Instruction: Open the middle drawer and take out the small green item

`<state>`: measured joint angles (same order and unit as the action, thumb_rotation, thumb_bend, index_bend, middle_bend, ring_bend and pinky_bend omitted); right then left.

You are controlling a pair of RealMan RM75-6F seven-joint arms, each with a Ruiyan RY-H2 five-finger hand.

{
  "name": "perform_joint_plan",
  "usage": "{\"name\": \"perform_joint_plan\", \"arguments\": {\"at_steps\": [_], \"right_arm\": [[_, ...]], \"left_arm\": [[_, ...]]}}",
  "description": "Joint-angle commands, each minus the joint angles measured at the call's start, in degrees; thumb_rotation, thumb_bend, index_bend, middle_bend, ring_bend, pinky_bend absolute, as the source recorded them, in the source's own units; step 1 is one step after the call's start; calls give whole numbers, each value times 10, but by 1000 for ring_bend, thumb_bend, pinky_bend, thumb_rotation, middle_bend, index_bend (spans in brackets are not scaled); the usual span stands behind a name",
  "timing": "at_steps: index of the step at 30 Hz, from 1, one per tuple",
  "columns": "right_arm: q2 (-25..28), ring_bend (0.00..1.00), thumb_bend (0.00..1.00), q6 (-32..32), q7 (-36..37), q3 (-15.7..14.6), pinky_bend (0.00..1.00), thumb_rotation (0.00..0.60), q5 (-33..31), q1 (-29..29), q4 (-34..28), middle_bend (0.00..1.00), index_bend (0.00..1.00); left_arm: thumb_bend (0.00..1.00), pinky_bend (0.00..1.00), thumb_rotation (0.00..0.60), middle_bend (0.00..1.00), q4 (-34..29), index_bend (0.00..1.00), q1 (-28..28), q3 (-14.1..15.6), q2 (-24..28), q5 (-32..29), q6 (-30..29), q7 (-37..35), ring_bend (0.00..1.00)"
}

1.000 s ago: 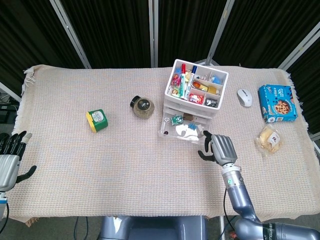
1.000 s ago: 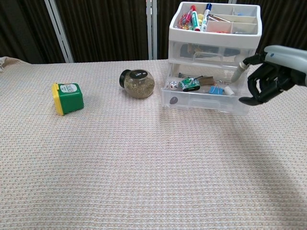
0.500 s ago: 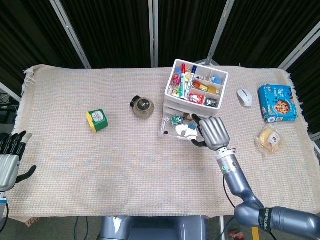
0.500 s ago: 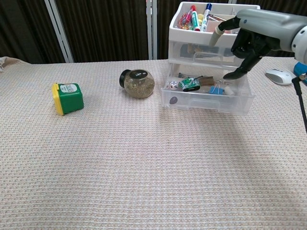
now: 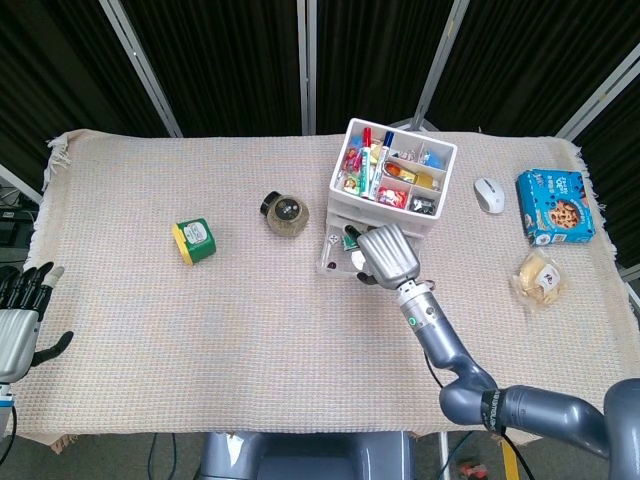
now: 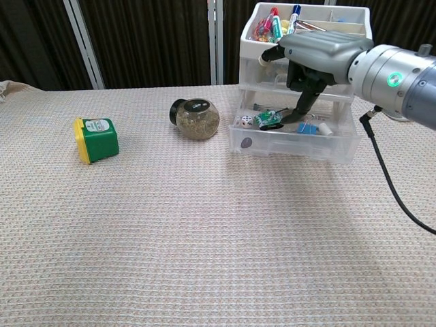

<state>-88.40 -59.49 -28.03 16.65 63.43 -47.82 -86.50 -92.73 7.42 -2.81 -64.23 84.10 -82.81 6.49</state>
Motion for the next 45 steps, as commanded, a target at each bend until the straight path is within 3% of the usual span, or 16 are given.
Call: {"name": "perform_joint_plan", "arguments": {"at_steps": [1,7,25,37,45], "right_arm": [[-22,974,20,22,-9,1,689,600,-4,-23,44,1000,361],[-50,974,20,51,-6,1,689,600,-1,-53,117,1000,384],[-88,974,20,86,29,-16,689,600,29,-87,233,1000,411],[-117,974,21,63,52,-54,688,600,97,-86,302,1000,430],[-140,974,54,49,54,-58,689,600,114,-84,337,1000,432]], "left_arm": [[277,0,600,0,1,0,0,0,1,1,0,-2,0],[278,0,600,0,3,0,1,1,1,0,3,-7,0],[278,0,600,0,2,0,1,0,1,0,2,-7,0],[277,0,600,0,3,0,1,0,1,0,2,-8,0],[277,0,600,0,4,0,1,1,1,1,2,-9,0]]}}
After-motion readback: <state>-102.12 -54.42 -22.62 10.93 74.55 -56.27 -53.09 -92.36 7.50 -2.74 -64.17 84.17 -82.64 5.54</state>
